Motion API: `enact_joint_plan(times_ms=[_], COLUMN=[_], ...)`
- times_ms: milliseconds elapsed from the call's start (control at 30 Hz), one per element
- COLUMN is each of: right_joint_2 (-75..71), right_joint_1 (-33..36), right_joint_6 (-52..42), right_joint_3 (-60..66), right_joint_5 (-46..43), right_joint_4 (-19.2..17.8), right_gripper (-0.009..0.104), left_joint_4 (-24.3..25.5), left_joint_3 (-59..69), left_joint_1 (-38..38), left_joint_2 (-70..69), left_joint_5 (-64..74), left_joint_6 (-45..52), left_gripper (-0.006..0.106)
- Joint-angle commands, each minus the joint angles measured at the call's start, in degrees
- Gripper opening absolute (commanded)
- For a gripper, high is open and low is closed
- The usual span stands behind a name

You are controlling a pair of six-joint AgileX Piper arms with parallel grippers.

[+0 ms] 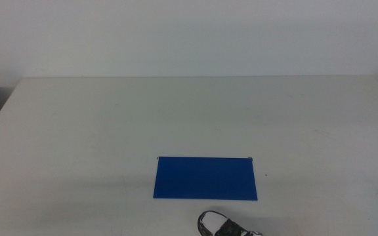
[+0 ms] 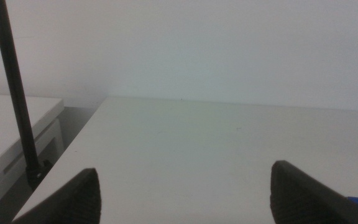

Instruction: Use one arm to grab the shoe from the table and place it on the mat.

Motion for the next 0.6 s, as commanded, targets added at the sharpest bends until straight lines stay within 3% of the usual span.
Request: enact_joint_plan(times_ms=[0, 133, 300, 567], right_joint_2=[-1.53, -1.53, -1.53, 5.51], right_joint_1=[-0.34, -0.34, -0.34, -0.34], right_joint_6=[-0.3, -0.3, -0.3, -0.3], right_joint_3=[0.31, 0.31, 0.31, -8.51], right_joint_5=[-4.14, -4.14, -4.14, 0.67], right_joint_4=[0.68, 3.71, 3.71, 7.89], right_gripper=[0.088, 0.088, 0.088, 0.088], left_joint_4=[-0.22, -0.22, -0.22, -0.22], left_joint_3=[0.29, 0.29, 0.29, 0.29], left_joint_1=[-0.27, -0.27, -0.27, -0.27], left_joint_2=[-0.41, -0.41, -0.41, -0.41], left_joint_5=[-4.63, -4.63, -4.63, -4.63], left_joint_6=[-0.17, -0.17, -0.17, -0.17], left_gripper=[0.094, 0.094, 0.094, 0.094])
